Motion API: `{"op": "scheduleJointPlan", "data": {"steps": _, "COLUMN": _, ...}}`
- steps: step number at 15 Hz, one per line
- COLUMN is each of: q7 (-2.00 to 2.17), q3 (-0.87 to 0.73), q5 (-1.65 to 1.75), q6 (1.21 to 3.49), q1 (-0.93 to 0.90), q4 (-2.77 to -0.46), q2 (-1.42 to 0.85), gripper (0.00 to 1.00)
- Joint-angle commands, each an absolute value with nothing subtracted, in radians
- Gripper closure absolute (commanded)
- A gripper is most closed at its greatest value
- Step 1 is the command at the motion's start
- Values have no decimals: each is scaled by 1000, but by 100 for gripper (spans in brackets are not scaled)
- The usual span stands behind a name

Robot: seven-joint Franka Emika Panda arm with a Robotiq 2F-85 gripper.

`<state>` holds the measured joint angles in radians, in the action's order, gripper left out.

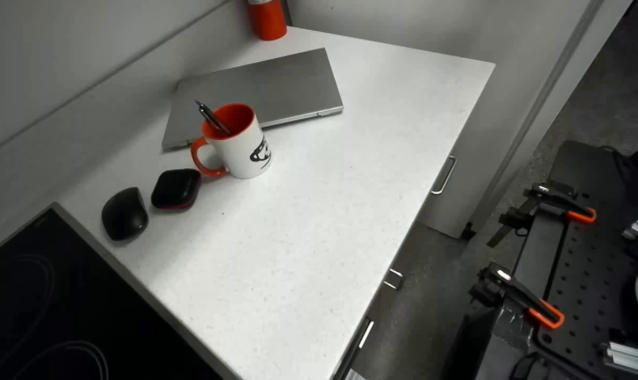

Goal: Remove the black pen from the white and red mug

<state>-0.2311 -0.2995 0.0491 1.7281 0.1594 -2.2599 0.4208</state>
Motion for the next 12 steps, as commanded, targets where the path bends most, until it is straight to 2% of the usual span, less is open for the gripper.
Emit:
{"op": "scheduleJointPlan", "data": {"steps": 1, "q7": -236, "q3": -288, "q5": 44, "q6": 1726, "q1": 174, "q4": -2258, "q2": 418, "gripper": 0}}
{"op": "scheduleJointPlan", "data": {"steps": 5, "q7": -244, "q3": -284, "q5": 1, "q6": 1770, "q1": 156, "q4": -2269, "q2": 422, "gripper": 0}}
{"op": "scheduleJointPlan", "data": {"steps": 12, "q7": -160, "q3": -111, "q5": -134, "q6": 2114, "q1": 23, "q4": -2287, "q2": 300, "gripper": 0}}
